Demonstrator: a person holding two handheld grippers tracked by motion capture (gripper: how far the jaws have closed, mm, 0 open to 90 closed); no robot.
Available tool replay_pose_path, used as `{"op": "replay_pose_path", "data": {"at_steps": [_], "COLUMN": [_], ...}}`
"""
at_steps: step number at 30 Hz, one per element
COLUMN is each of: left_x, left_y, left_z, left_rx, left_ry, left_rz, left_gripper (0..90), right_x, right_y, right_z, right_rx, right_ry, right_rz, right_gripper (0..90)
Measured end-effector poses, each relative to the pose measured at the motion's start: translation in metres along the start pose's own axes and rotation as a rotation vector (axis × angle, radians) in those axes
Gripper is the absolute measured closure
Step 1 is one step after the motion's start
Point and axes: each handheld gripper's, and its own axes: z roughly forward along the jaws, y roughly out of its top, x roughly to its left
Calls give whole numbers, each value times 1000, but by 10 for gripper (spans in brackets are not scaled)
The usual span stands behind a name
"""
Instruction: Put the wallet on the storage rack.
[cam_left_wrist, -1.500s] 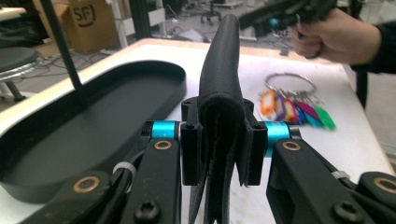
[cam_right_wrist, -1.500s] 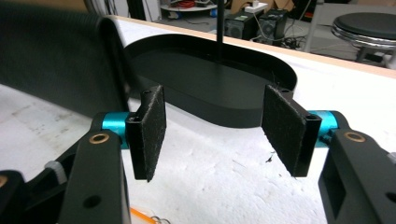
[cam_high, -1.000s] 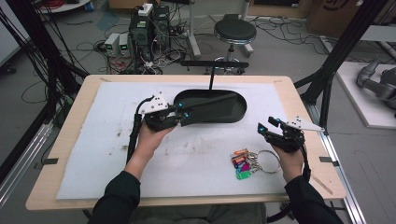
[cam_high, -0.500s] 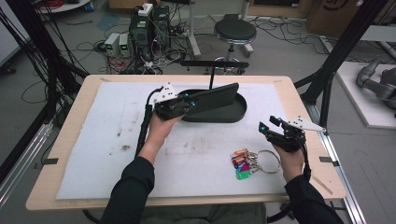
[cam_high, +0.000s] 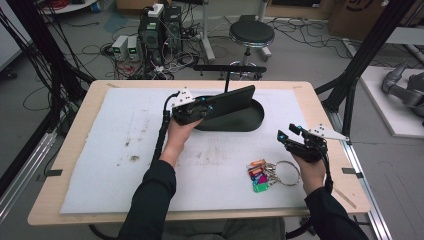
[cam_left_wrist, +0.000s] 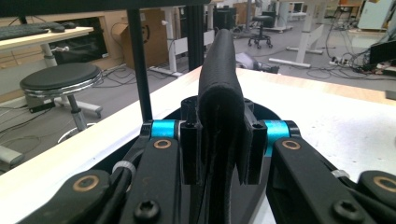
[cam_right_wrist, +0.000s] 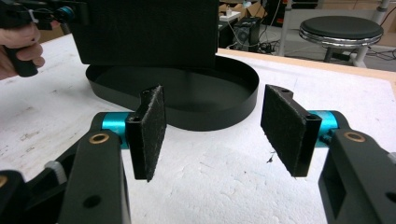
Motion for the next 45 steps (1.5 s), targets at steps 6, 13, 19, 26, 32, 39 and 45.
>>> {"op": "replay_pose_path", "data": {"at_steps": [6,13,19,26,32,39,45], "left_x": [3,7,8,10,10,10,9], "left_y": [-11,-23,-27,-29,-30,-34,-35], "left_z": [11,20,23,22,20,19,20], "left_rx": [9,-18,5,18,55,124,132], "left_ry": [2,17,18,24,32,31,43], "left_rz": [-18,-38,-15,-26,-29,-18,-31], "left_gripper": [744,744,743,738,730,717,674], "right_x": [0,1,0,1,1,2,2], "right_y": [0,0,0,0,0,0,0], "right_z": [0,0,0,0,0,1,0], "right_rx": [-3,-2,-6,-1,1,2,4], "right_ry": [-2,-1,-11,-14,-16,-23,-23], "right_rz": [-4,-3,-3,-11,-12,-28,-29], "right_gripper": [411,411,411,411,411,411,410]}}
